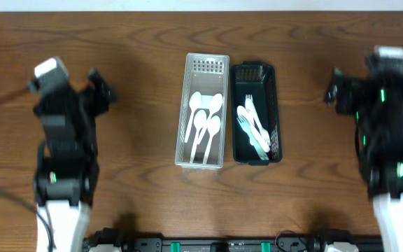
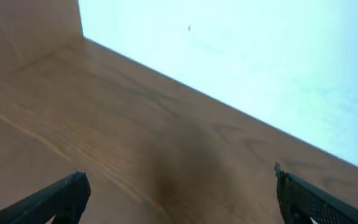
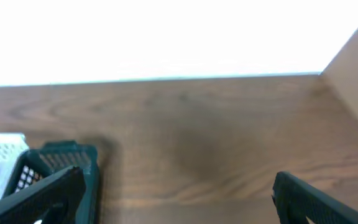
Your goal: Pack container
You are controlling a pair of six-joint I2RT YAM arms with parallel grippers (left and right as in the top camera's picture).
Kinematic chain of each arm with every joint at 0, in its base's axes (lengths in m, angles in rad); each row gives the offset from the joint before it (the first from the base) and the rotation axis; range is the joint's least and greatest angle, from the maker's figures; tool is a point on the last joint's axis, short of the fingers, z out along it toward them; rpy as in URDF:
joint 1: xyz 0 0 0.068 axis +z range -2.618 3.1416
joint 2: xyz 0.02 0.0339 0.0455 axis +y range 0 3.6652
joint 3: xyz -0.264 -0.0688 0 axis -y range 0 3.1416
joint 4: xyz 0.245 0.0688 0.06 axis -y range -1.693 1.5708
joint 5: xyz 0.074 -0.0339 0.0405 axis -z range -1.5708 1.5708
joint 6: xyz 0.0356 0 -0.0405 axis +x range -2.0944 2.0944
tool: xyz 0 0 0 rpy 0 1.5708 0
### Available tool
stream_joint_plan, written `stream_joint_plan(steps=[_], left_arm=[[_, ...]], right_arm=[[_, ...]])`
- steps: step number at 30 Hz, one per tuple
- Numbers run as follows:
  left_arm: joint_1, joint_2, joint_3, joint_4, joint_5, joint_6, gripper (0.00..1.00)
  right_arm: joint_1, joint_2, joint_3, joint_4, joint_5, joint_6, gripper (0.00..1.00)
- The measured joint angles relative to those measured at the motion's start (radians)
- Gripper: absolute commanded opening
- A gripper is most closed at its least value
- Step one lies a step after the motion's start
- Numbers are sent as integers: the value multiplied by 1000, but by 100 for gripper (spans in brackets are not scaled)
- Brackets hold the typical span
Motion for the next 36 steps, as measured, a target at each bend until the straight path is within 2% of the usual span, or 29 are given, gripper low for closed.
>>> stream_joint_plan(steps=[6,9,14,17,20,36], left_arm=[[-24,-335,-362,150,0,-4,98],[-28,-459,-459,165,0,-8,98],[-28,-554,-510,129,0,-11,98],[-28,-556,-510,98,0,-11,98],[-28,-553,-511,52,-1,-11,98],[-28,-547,-513,-290,-1,-11,98]], right_arm=[[23,-390,-378,35,5,-1,99],[31,-553,-530,20,5,-1,99],[31,-734,-649,-24,4,0,99],[31,-762,-649,16,1,0,99],[31,-765,-649,-21,1,0,99],[31,-765,-649,-452,-2,0,99]])
